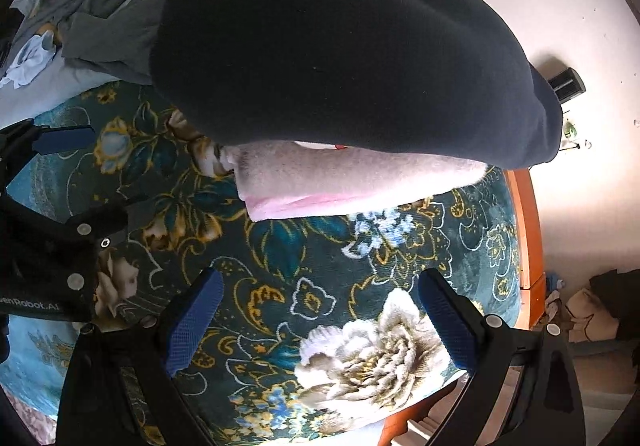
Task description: Fold clothes
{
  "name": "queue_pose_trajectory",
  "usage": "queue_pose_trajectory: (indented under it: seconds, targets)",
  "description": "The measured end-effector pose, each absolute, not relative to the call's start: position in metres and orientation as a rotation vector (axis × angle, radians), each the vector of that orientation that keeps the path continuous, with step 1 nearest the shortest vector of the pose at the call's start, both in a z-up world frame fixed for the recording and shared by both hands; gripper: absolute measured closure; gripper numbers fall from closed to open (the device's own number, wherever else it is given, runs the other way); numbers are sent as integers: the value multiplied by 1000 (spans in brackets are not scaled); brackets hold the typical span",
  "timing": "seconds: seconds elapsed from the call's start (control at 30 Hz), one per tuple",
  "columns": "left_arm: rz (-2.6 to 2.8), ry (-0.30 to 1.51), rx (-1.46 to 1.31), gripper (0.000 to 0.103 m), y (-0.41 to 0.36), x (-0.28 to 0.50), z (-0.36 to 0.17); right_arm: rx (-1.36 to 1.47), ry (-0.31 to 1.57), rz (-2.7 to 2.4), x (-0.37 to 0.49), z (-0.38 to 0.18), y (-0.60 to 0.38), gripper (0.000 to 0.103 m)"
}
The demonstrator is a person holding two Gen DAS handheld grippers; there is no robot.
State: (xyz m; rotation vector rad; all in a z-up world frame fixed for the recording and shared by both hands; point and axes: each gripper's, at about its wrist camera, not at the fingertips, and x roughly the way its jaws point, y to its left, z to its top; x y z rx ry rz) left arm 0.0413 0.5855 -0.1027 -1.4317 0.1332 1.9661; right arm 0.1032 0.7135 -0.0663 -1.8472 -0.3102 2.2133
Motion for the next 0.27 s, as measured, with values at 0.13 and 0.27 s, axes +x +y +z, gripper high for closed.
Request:
queue_pose_trajectory:
  seconds: [0.13,0.27]
  targets:
    - [1967,134,-1421,0,587,42,-101,-1847,-283,2206,104,-67,716,5]
    - [1970,131,-1416,0,587,43,-99,-1845,-289,2206,103,-66,717,5]
